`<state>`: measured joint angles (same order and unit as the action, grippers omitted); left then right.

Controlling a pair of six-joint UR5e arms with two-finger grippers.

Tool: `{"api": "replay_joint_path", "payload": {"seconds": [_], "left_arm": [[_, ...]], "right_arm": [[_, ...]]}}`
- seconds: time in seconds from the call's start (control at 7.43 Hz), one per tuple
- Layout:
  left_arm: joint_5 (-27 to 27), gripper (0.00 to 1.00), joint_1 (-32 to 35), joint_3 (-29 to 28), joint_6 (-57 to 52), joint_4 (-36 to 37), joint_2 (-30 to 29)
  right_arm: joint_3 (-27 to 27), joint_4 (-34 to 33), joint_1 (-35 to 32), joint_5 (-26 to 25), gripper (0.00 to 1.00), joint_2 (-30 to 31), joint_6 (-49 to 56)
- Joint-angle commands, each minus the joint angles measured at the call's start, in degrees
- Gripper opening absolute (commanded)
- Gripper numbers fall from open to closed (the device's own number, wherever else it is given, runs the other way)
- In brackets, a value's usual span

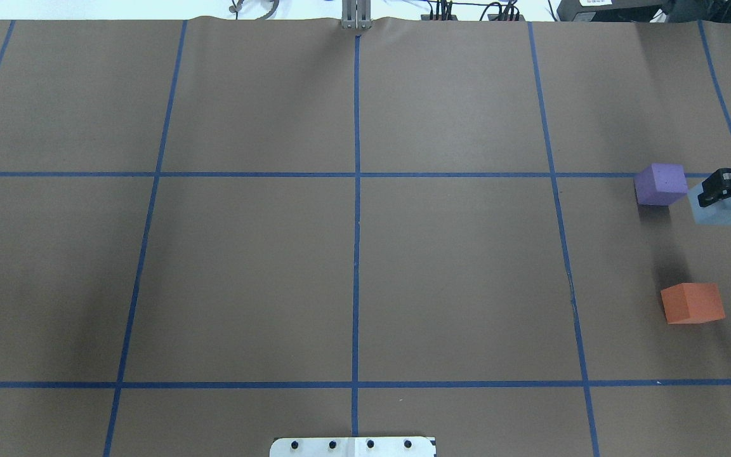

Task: Place blue block between orange and purple blocks
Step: 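Lower the light blue cube between the purple and orange cubes, release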

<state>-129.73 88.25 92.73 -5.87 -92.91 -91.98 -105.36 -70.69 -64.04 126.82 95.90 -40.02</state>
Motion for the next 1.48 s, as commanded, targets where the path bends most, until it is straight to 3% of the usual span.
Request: {"api": "replay_joint_path", "payload": {"seconds": [0.0, 0.27, 0.54, 1.35], "left_arm": [[0.1, 1.00, 0.0, -0.1, 0.0, 0.0, 0.0], [0.1, 1.00, 0.0, -0.1, 0.0, -0.1, 0.0], [0.1, 1.00, 0.0, -0.2, 0.0, -0.1, 0.0], [0.0, 1.00, -0.1, -0.2, 0.0, -0.1, 0.0]], "right_arm": [[1.1, 3.7, 3.5, -0.5, 0.00, 0.9, -2.3], [2.1, 3.7, 7.3, -4.7, 0.00, -0.4, -2.3], [5.1, 3.8, 8.6, -4.8, 0.00, -1.2, -2.3], [6.1, 3.8, 9.6, -4.8, 0.00, -1.8, -2.0]]}}
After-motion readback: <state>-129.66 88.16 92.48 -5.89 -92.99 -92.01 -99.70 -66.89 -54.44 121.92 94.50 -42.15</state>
